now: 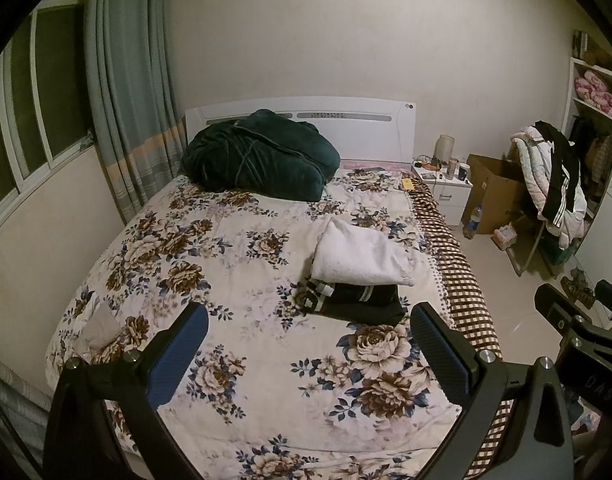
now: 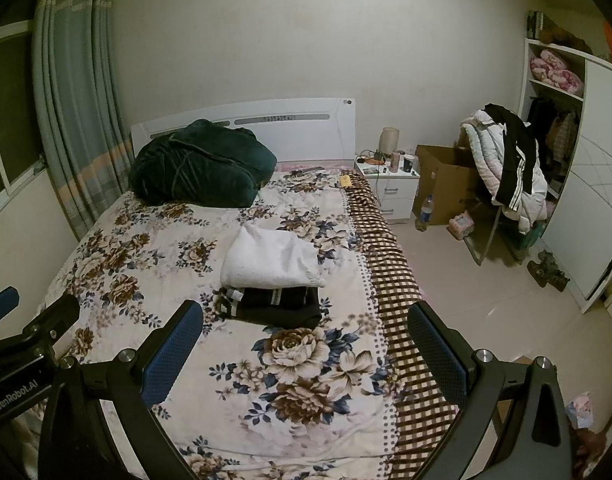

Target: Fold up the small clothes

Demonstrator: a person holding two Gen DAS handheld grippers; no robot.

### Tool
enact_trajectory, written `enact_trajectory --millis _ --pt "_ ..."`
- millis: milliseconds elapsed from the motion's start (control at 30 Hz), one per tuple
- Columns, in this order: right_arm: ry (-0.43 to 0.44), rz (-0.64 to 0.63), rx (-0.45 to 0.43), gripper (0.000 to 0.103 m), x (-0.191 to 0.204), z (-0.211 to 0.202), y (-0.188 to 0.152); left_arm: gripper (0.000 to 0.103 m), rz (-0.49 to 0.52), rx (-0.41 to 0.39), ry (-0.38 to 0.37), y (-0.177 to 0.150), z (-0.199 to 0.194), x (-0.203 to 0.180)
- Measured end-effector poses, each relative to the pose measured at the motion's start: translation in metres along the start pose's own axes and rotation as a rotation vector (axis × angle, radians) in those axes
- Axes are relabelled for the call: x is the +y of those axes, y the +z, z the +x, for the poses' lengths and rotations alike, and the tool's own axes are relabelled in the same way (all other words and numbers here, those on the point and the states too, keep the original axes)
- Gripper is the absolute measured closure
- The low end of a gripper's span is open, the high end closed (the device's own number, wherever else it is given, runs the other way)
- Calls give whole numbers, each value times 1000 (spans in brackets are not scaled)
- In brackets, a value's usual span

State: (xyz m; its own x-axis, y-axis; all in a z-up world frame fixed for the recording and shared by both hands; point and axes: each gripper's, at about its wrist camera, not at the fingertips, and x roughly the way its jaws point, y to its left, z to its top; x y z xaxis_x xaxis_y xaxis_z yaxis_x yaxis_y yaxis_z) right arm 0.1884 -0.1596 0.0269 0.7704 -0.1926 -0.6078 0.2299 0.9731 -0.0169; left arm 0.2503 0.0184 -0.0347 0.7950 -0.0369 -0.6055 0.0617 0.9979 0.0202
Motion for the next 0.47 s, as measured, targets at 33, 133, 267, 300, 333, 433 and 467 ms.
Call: enact_trajectory --millis 33,133,267,300,333,433,467 --pt "0 -1 0 0 0 0 0 0 0 0 1 -1 1 -1" --pt "1 0 1 0 -1 1 0 0 1 1 1 -1 1 0" --pt "-1 1 1 0 0 0 -1 0 3 0 2 -1 0 -1" --pt "-1 1 2 0 0 1 -1 0 1 -1 3 -2 0 -1" --pt "1 3 2 0 -1 0 -1 0 -1 -1 4 -2 1 -2" --pt "-1 0 1 0 -2 -1 -3 0 0 -1 4 -1 -1 -1" --pt "0 3 0 0 -1 -1 -3 0 -3 -2 5 -4 -2 -3"
